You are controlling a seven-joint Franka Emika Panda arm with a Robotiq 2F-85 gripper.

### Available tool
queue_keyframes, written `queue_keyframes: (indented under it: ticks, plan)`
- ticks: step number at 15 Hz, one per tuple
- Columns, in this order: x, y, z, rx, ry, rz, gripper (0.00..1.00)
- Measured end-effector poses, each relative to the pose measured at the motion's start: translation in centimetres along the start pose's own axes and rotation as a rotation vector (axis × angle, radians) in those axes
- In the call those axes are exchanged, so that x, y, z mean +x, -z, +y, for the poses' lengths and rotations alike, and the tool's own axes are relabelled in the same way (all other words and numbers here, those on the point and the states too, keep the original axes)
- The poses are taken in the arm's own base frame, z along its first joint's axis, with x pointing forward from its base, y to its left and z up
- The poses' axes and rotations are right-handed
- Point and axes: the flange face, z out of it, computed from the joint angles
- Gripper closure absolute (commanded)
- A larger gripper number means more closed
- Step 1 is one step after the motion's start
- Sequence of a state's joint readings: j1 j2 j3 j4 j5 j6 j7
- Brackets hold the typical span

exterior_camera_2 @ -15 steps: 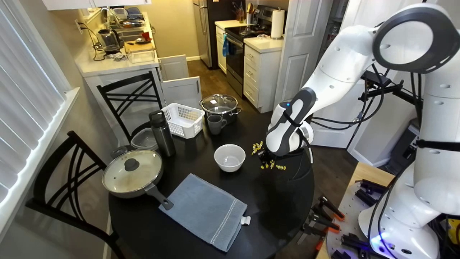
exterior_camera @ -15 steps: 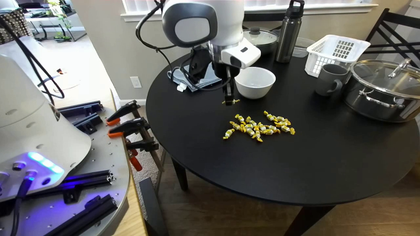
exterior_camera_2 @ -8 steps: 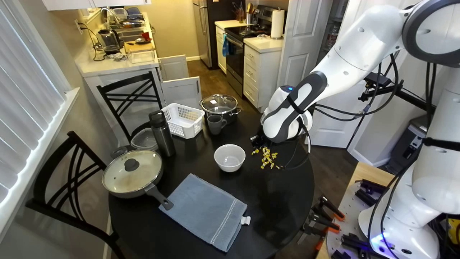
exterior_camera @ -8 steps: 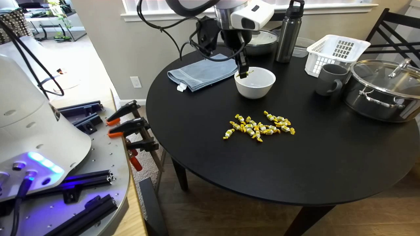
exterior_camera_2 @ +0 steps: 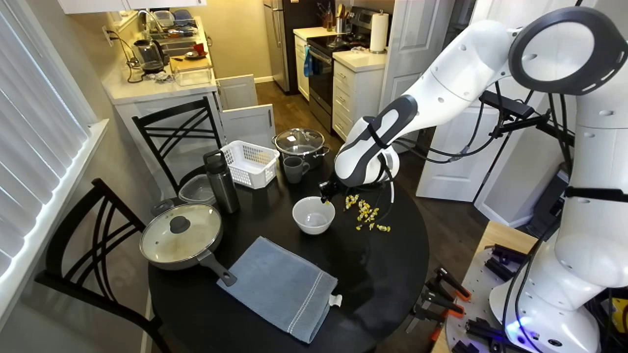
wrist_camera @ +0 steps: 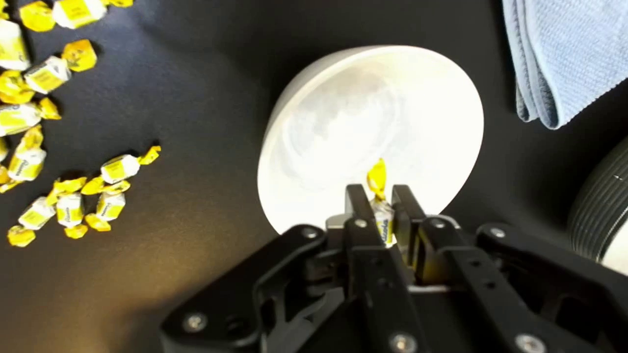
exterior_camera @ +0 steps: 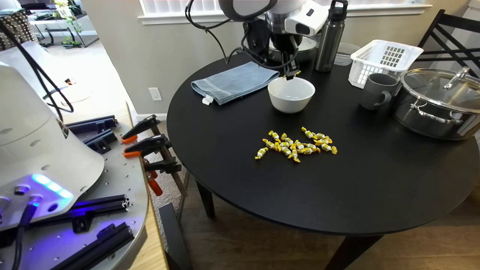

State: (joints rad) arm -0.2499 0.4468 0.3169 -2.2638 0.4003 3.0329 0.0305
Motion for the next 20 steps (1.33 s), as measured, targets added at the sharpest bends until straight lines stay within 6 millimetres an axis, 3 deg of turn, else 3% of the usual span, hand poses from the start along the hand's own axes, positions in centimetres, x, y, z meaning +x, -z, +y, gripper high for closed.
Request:
queue_keyframes:
  ticks: [4, 9, 15, 17, 20]
  plan:
    - [0.8, -2.5, 0.2, 0.053, 0.031, -0.068, 0.34]
    - [2.7, -0.5, 2.0, 0.086, 0.059, -0.059, 0.03]
    - [3.3, 4.2, 7.0, -0.006, 0.020, -0.128, 0.00]
    - [2.6, 4.5, 9.0, -0.050, -0.018, -0.157, 0.00]
    - [0.6, 3.0, 10.7, -0.110, -0.066, -0.204, 0.00]
